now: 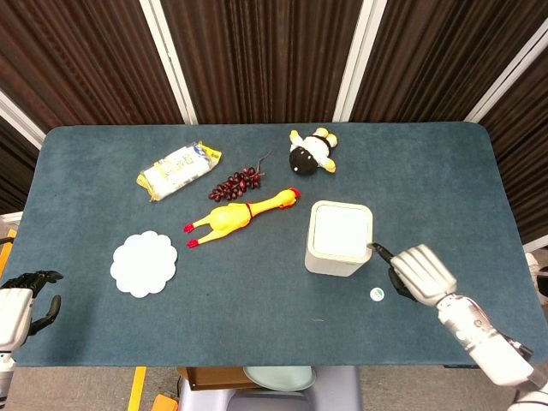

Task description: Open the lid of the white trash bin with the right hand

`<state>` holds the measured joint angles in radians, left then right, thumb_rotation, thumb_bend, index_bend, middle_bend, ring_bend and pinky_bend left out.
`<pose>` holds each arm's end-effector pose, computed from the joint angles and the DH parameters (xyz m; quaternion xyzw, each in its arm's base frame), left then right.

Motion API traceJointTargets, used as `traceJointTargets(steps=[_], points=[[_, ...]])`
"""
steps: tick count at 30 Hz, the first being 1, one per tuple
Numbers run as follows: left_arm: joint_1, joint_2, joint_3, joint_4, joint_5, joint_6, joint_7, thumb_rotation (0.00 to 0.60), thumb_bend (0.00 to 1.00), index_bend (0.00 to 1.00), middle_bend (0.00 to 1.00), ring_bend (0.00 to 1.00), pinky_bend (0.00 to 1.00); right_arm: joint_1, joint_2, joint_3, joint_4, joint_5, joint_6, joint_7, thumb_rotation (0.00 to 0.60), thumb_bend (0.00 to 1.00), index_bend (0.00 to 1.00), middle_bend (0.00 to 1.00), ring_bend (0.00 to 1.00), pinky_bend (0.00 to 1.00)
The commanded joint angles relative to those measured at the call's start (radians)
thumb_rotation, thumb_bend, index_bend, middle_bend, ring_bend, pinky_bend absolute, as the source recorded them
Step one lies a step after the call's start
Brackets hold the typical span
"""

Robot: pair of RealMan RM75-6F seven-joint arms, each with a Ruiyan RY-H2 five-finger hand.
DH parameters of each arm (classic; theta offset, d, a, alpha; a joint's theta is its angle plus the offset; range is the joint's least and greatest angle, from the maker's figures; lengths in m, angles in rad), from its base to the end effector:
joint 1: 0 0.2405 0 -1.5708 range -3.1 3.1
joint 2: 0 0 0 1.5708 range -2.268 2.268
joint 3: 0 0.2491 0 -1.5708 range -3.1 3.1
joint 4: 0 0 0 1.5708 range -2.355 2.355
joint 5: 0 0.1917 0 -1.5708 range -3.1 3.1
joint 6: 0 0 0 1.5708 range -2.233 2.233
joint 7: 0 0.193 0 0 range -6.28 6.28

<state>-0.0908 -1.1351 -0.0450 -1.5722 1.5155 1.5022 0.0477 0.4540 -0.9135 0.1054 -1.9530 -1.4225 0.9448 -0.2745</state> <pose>-0.2984 0.2293 0.1722 -0.6094 -0.3575 -0.3768 0.5991 -0.1809 -0.2936 0.1198 0.7877 -0.3325 0.2936 0.4276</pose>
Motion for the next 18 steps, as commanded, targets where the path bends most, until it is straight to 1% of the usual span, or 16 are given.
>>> traceJointTargets(steps=[1,6,12,18], points=[[-0.001,0.000,0.001,-0.001,0.002,0.000,0.000,0.600,0.46,0.37,0.40,0.38,0.46,0.039,-0.026,0.019,-0.017,0.056,-0.032,-0.046,0.600,0.80,0.29,0.85,0.78,0.77],[0.000,0.002,0.001,-0.001,0.004,0.002,-0.005,0.600,0.46,0.37,0.40,0.38,0.46,0.078,-0.055,0.029,-0.024,0.130,-0.055,-0.095,0.600,0.80,0.29,0.85,0.78,0.77],[0.001,0.002,0.000,0.003,0.006,0.009,-0.013,0.600,0.46,0.38,0.40,0.38,0.46,0.118,-0.075,0.027,-0.018,0.207,-0.082,-0.130,0.600,0.80,0.28,0.85,0.78,0.77],[0.001,-0.002,-0.002,0.012,0.013,0.018,-0.024,0.600,0.46,0.38,0.40,0.38,0.46,0.143,-0.094,0.016,-0.008,0.252,-0.088,-0.155,0.600,0.80,0.28,0.85,0.78,0.77]])
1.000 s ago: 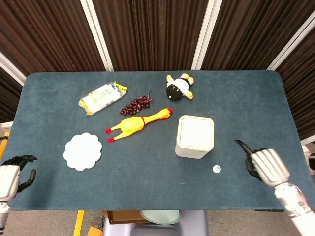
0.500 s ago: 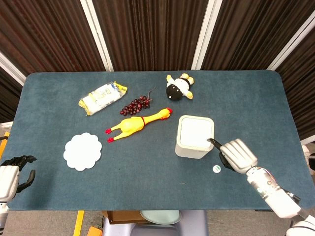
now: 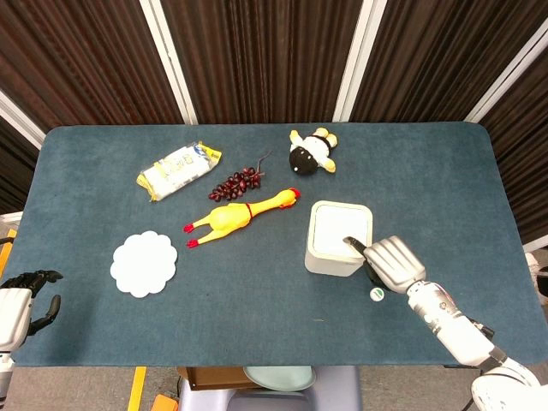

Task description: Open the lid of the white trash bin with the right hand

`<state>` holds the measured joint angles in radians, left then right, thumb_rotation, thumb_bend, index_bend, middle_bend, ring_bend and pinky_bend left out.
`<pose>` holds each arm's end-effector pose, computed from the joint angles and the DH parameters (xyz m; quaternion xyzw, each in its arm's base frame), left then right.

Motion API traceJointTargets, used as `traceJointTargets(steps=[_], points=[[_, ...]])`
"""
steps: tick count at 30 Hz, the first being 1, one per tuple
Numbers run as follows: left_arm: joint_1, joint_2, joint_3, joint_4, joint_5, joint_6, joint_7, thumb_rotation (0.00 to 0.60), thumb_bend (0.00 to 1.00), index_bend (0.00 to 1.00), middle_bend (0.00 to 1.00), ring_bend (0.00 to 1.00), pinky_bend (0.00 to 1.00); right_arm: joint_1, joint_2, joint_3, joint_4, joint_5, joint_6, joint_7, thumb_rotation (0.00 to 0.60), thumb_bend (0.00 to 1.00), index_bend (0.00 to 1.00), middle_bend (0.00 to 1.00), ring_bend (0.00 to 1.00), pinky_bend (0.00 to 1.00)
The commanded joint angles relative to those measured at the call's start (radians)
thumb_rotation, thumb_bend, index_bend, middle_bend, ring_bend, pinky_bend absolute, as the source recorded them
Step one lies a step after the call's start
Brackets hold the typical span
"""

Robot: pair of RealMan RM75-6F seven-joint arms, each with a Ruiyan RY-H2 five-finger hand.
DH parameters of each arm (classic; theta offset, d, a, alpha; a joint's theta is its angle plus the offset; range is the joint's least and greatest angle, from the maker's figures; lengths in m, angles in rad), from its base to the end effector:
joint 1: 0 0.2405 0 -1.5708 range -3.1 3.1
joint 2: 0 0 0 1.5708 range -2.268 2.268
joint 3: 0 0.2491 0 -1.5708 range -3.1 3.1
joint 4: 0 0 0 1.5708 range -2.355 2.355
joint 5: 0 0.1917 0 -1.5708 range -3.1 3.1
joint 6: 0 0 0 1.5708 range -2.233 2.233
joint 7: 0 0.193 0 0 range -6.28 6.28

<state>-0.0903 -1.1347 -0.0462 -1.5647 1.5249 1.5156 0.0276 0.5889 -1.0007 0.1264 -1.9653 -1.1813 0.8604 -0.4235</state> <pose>-0.2970 0.2294 0.1749 -0.6068 -0.3551 -0.3863 0.5971 -0.1606 -0.3164 0.0884 0.7960 -0.3504 0.2739 0.4107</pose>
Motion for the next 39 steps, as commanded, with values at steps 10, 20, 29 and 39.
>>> traceJointTargets(steps=[10,20,29,39], points=[[0.002,-0.005,-0.003,0.013,0.004,0.012,-0.014,0.600,0.46,0.38,0.40,0.39,0.46,0.027,-0.012,-0.032,0.007,0.025,-0.003,-0.008,0.600,0.80,0.28,0.85,0.78,0.77],[0.000,-0.006,0.000,0.012,0.005,0.007,-0.007,0.600,0.46,0.38,0.40,0.39,0.46,-0.071,0.030,-0.041,-0.032,-0.138,0.213,0.043,0.600,0.80,0.28,0.85,0.78,0.77],[-0.001,-0.006,0.002,0.008,0.006,0.005,0.004,0.600,0.46,0.38,0.41,0.39,0.46,-0.183,0.046,-0.139,0.010,-0.262,0.308,0.097,0.600,0.80,0.28,0.85,0.78,0.77],[-0.002,-0.004,0.004,0.002,0.004,0.000,0.008,0.600,0.46,0.38,0.41,0.39,0.46,-0.271,-0.053,-0.201,0.245,-0.356,0.357,0.302,0.600,0.80,0.32,0.86,0.81,0.79]])
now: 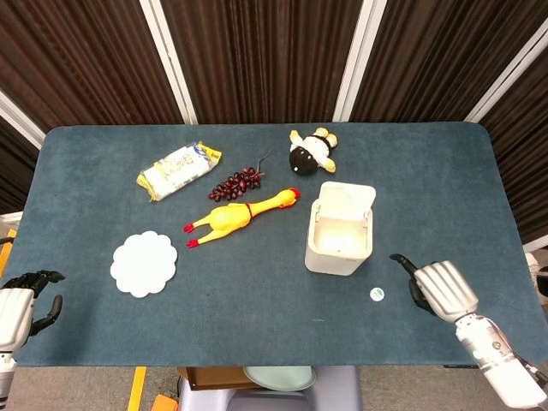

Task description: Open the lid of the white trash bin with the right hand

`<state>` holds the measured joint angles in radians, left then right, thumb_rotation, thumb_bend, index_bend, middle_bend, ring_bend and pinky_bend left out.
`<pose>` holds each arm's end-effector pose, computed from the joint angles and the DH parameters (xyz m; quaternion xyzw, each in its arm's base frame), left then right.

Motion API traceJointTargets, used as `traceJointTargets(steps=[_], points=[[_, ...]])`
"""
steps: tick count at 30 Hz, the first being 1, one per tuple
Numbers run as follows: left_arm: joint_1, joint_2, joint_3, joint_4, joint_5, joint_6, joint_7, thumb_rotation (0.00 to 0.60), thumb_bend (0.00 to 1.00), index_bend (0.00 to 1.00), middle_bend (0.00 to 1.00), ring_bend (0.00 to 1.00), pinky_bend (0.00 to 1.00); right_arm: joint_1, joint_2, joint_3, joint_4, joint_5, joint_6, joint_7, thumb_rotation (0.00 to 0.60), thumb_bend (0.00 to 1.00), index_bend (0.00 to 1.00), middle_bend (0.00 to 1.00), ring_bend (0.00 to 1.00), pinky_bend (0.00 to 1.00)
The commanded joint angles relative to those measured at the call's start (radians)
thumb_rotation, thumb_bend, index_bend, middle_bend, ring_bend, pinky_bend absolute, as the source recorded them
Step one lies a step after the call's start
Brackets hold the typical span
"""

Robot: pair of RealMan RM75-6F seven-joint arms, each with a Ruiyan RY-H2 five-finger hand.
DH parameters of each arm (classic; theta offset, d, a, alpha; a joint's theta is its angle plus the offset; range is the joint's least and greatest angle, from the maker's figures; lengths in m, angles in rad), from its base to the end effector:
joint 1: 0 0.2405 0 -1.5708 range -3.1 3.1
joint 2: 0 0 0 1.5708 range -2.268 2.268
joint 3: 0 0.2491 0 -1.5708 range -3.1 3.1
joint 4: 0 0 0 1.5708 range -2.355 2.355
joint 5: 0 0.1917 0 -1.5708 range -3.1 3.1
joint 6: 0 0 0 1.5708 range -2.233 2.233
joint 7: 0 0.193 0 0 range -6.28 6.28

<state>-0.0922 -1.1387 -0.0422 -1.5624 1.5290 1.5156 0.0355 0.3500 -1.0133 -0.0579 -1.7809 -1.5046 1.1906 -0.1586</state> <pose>-0.2965 0.2292 0.1728 -0.6103 -0.3528 -0.3844 0.5961 -0.2421 -0.2624 0.1203 0.7435 -0.3656 0.3051 0.4695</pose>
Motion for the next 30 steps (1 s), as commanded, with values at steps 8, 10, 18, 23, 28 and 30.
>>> traceJointTargets(steps=[8,10,18,23,28,30], points=[[0.000,0.003,0.000,-0.005,-0.003,-0.002,0.001,0.600,0.46,0.38,0.41,0.39,0.46,-0.034,-0.084,-0.007,0.096,-0.014,0.000,0.015,0.600,0.49,0.36,0.87,0.82,0.80],[0.001,0.003,0.002,-0.005,0.000,-0.001,0.003,0.600,0.46,0.38,0.41,0.39,0.46,-0.026,-0.097,0.003,0.104,-0.001,-0.016,0.008,0.600,0.37,0.38,0.88,0.83,0.81],[-0.001,0.003,0.002,-0.005,-0.005,-0.008,0.002,0.600,0.46,0.38,0.41,0.40,0.46,0.001,-0.148,0.040,0.127,0.062,-0.066,-0.104,0.600,0.16,0.40,0.89,0.85,0.83],[-0.001,0.003,0.003,-0.006,-0.001,-0.005,0.004,0.600,0.46,0.38,0.41,0.40,0.46,0.038,-0.165,0.050,0.123,0.114,-0.142,-0.162,0.600,0.20,0.46,0.90,0.87,0.85],[-0.001,0.004,0.002,-0.005,-0.001,-0.004,-0.001,0.600,0.46,0.38,0.41,0.40,0.46,0.076,-0.193,0.058,0.148,0.166,-0.219,-0.193,0.600,0.28,0.49,0.91,0.87,0.86],[0.000,0.005,0.001,-0.004,-0.003,-0.003,-0.003,0.600,0.46,0.38,0.41,0.40,0.46,0.087,-0.210,0.059,0.162,0.175,-0.237,-0.192,0.600,0.30,0.49,0.91,0.88,0.86]])
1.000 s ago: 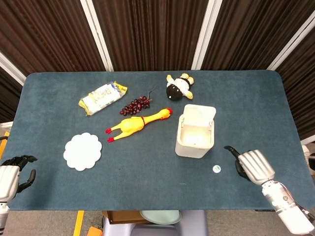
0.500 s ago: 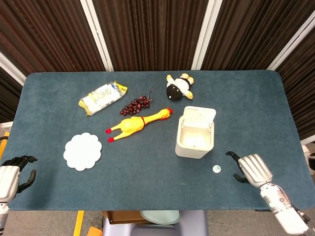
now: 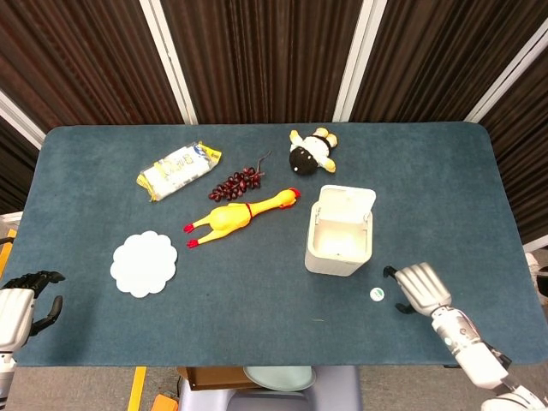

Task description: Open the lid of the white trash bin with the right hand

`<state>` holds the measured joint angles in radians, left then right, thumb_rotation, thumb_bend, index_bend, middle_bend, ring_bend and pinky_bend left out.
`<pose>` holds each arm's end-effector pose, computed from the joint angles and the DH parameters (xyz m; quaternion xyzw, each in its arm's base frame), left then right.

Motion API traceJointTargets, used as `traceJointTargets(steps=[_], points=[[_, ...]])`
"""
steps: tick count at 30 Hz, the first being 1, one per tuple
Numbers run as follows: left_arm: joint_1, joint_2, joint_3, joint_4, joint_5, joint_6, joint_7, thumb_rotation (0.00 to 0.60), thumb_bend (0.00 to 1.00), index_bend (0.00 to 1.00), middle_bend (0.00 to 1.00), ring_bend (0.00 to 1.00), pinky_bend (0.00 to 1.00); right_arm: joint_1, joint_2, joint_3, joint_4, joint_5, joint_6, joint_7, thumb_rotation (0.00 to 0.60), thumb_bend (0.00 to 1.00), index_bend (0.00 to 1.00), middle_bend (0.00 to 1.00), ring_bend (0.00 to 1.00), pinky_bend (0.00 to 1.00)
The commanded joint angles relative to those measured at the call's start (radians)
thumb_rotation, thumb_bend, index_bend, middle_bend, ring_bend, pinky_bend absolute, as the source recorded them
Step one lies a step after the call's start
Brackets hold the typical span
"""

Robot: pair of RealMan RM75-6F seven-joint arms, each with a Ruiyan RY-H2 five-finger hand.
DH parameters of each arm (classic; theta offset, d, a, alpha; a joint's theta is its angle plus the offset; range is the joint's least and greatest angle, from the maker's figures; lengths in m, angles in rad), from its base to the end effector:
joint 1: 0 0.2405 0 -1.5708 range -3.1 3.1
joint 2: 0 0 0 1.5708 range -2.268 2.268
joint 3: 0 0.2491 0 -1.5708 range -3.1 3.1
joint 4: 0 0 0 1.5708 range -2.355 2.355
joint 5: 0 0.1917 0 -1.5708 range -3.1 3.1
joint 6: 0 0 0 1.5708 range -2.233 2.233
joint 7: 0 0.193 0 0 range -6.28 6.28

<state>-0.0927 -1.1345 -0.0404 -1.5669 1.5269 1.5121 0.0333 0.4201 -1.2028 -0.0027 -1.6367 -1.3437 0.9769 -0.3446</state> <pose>-0.2966 0.2290 0.1729 -0.6104 -0.3554 -0.3834 0.5951 -0.2619 -0.2868 0.0543 0.7797 -0.3639 0.2225 0.4584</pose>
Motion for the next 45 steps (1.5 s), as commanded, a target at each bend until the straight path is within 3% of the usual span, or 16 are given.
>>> traceJointTargets(steps=[1,10,35,45], points=[[0.000,0.000,-0.001,0.000,-0.001,0.000,-0.002,0.600,0.46,0.38,0.41,0.40,0.46,0.021,-0.027,0.004,0.024,0.017,-0.032,-0.004,0.600,0.30,0.48,0.91,0.88,0.86],[0.001,0.003,-0.001,0.000,-0.003,0.000,-0.008,0.600,0.46,0.38,0.41,0.40,0.46,0.050,-0.093,0.005,0.091,0.030,-0.075,0.019,0.600,0.37,0.48,0.91,0.88,0.86],[0.002,0.009,-0.004,-0.006,-0.015,-0.005,-0.009,0.600,0.46,0.38,0.41,0.40,0.46,0.062,-0.163,-0.016,0.164,0.032,-0.083,0.050,0.600,0.38,0.52,0.92,0.88,0.87],[0.005,0.012,-0.005,-0.006,-0.011,0.004,-0.016,0.600,0.46,0.38,0.41,0.40,0.46,0.042,-0.172,-0.016,0.170,0.000,-0.017,0.055,0.600,0.39,0.67,0.93,0.90,0.89]])
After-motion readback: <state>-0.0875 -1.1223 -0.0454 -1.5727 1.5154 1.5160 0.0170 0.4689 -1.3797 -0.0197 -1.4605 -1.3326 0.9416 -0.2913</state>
